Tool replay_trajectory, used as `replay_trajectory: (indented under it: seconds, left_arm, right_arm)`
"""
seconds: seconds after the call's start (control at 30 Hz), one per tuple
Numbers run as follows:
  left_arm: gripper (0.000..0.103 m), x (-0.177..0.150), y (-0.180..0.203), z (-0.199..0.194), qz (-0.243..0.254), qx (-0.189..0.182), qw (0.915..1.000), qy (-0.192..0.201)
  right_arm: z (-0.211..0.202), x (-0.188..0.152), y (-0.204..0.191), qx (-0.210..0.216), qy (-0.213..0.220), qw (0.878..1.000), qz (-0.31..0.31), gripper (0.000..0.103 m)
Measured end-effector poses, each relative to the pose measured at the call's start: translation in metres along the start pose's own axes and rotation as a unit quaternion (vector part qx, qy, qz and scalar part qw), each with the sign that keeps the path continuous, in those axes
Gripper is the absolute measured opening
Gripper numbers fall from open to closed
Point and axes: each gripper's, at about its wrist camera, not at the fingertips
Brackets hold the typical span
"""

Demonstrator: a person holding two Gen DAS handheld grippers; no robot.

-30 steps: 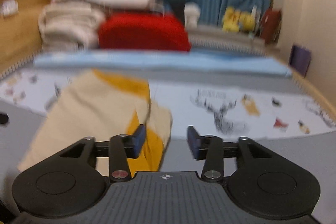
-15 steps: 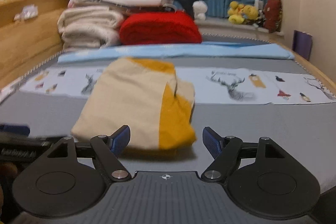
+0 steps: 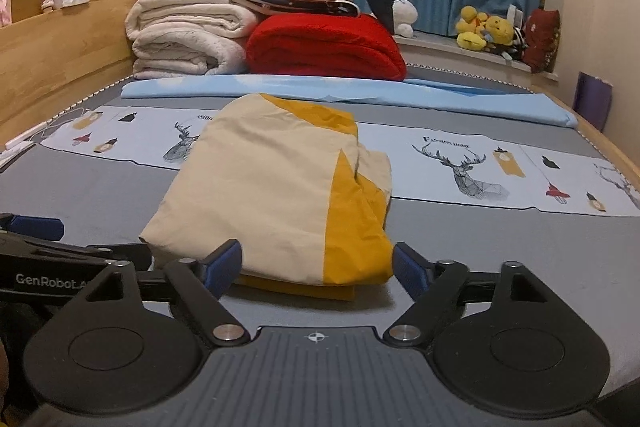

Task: Fold large clothes

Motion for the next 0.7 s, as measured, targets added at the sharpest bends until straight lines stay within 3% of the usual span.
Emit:
replay_trajectory:
  seconds: [0.17,0.7]
  left_arm:
    - [0.102,0.0006,0.0000,0.0028,-0.002,0.005,1.0000,-0.001]
    - [0.102,-0.0003,0.0026,0.0075,-0.002,0.015,0.9999,-0.004]
  right_arm:
    - [0.0034,0.0011,0.0017,0.000,-0.003,1.000,0.012,0.097]
    - [0.0081,0.0009,0.0019,0.003,-0.007,1.000,0.009,0.102]
Point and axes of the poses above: each gripper's, at about its wrist camera, not at the fingertips, and z roughly the way its jaws point, y to its right, x to its top, and after that the axes turned 5 degrees about y, right-handed
